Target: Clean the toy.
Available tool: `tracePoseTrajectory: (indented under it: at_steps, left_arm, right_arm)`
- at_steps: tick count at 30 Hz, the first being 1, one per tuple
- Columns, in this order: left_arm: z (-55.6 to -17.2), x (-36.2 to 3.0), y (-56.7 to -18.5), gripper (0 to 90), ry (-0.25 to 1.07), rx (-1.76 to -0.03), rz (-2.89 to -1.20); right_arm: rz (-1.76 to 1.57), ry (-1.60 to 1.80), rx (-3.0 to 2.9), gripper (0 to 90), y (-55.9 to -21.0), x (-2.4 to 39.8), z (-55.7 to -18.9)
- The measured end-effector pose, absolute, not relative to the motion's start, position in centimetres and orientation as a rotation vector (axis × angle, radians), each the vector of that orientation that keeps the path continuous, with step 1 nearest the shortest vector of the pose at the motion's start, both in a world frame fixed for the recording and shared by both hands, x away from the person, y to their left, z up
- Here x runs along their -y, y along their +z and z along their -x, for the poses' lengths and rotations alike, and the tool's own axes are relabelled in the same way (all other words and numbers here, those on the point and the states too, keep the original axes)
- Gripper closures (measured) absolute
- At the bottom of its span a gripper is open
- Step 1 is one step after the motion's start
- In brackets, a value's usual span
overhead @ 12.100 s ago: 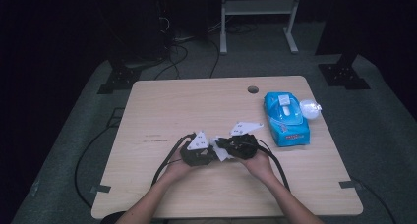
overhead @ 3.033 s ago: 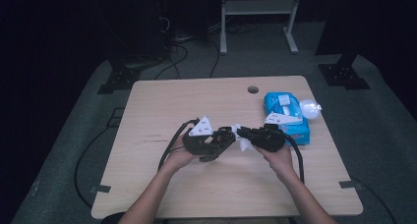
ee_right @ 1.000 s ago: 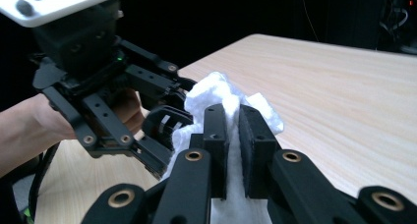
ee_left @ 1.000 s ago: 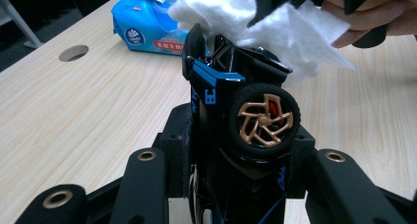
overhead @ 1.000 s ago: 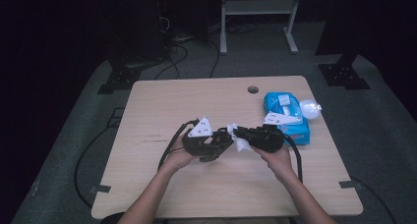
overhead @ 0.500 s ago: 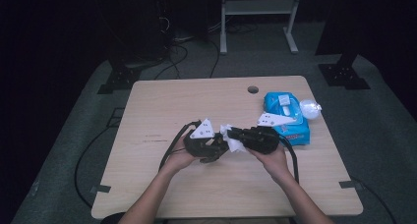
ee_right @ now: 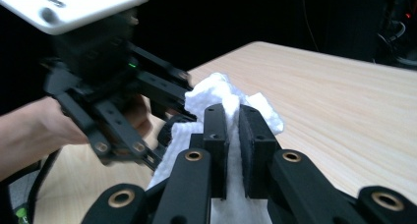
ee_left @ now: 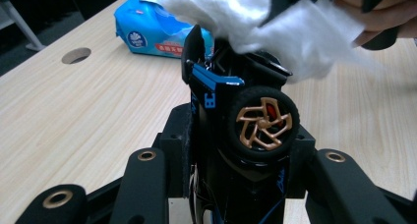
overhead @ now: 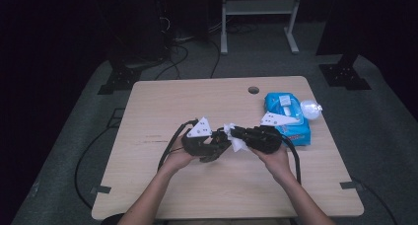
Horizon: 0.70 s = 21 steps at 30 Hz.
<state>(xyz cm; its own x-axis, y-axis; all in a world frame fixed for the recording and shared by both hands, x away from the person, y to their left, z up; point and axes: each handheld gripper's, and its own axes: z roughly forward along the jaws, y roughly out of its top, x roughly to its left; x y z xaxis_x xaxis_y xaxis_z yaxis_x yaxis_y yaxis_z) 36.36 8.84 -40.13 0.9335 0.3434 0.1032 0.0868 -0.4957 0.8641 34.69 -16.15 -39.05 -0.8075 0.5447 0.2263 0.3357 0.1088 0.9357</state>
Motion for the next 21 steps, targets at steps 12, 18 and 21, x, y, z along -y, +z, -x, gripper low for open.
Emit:
tracePoseTrajectory:
  at_steps: [12, 18, 21]
  left_arm:
    - [-36.5, -9.1, -40.1, 57.1, 0.31, -0.307, -2.071]
    - [-36.5, -9.0, -40.2, 57.1, 0.302, -0.311, -2.073]
    - [-36.5, -8.9, -40.3, 57.1, 0.294, -0.31, -2.08]
  right_arm:
    - [-1.044, 1.778, -2.218, 81.9, -41.7, 17.8, -36.2]
    - [-1.1, 1.819, -2.243, 81.9, -42.5, 17.9, -36.7]
    - [-1.117, 1.828, -2.254, 82.0, -42.7, 17.9, -36.8]
